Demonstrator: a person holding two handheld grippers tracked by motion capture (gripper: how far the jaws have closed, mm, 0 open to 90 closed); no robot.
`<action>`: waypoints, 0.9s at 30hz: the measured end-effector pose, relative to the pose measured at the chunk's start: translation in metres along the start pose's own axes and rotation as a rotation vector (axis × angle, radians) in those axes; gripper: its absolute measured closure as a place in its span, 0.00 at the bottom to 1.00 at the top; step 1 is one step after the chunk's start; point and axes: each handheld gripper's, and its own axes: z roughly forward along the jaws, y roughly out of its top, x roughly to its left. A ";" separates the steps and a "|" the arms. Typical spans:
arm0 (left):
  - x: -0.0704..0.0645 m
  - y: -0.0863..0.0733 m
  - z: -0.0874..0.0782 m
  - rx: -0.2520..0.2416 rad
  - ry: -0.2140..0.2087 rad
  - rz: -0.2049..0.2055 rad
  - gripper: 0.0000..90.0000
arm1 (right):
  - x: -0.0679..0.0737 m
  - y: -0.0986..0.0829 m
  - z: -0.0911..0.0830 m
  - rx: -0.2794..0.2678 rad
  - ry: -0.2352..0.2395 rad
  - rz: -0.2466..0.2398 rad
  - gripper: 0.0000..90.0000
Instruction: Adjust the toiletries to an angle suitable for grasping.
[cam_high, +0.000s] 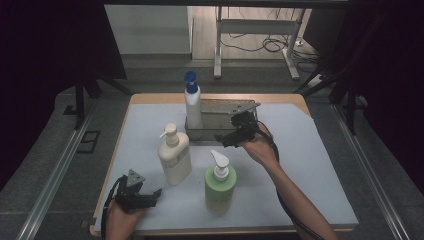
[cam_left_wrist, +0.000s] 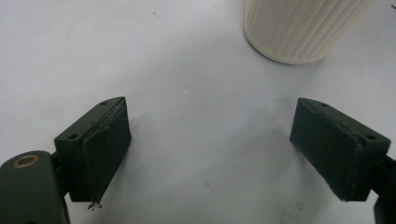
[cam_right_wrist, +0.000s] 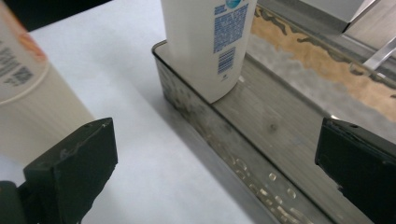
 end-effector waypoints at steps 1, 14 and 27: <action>0.000 0.000 0.000 0.000 0.000 0.001 0.14 | 0.000 -0.001 -0.002 -0.002 0.007 0.002 0.00; 0.000 0.000 0.000 0.001 0.000 0.000 0.14 | 0.001 -0.026 -0.024 0.017 0.021 0.027 0.00; 0.000 0.000 0.000 0.001 0.000 0.001 0.14 | 0.001 -0.056 -0.047 0.041 0.009 0.063 0.00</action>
